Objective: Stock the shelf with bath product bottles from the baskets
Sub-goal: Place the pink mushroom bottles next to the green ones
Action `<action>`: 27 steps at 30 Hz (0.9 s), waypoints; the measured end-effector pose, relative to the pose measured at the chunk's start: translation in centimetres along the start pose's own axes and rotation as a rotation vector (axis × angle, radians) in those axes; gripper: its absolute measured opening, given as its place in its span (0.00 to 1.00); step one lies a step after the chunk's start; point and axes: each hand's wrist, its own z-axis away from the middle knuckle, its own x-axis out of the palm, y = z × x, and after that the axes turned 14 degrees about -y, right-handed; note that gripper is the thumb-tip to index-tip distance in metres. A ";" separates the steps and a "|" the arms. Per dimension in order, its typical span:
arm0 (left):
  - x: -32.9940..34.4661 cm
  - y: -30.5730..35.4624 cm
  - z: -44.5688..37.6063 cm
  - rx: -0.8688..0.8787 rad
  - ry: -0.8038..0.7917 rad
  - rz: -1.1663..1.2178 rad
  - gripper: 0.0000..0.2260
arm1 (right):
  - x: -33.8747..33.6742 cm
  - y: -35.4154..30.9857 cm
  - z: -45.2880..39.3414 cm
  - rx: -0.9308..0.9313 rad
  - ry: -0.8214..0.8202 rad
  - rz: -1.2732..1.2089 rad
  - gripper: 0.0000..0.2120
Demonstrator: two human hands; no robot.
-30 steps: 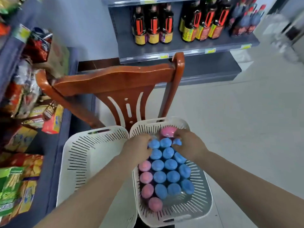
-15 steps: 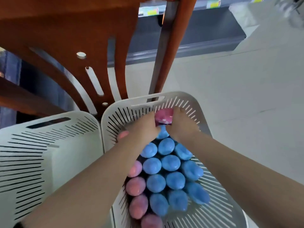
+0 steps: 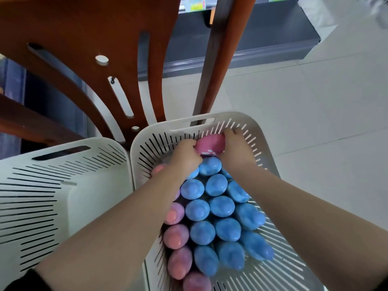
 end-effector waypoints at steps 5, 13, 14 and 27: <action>-1.7 1.9 2.6 0.092 0.050 0.073 0.15 | -1.8 -0.8 1.6 -0.081 0.020 -0.121 0.21; -5.3 6.7 9.7 0.231 0.159 0.094 0.21 | -6.8 -2.9 7.7 -0.290 0.061 -0.264 0.23; -5.9 7.6 11.0 0.246 0.164 0.105 0.20 | -7.9 -3.2 8.7 -0.321 0.059 -0.271 0.23; -14.0 21.7 33.3 0.396 0.568 -0.044 0.18 | -23.6 -12.0 24.3 -0.631 0.009 -0.523 0.28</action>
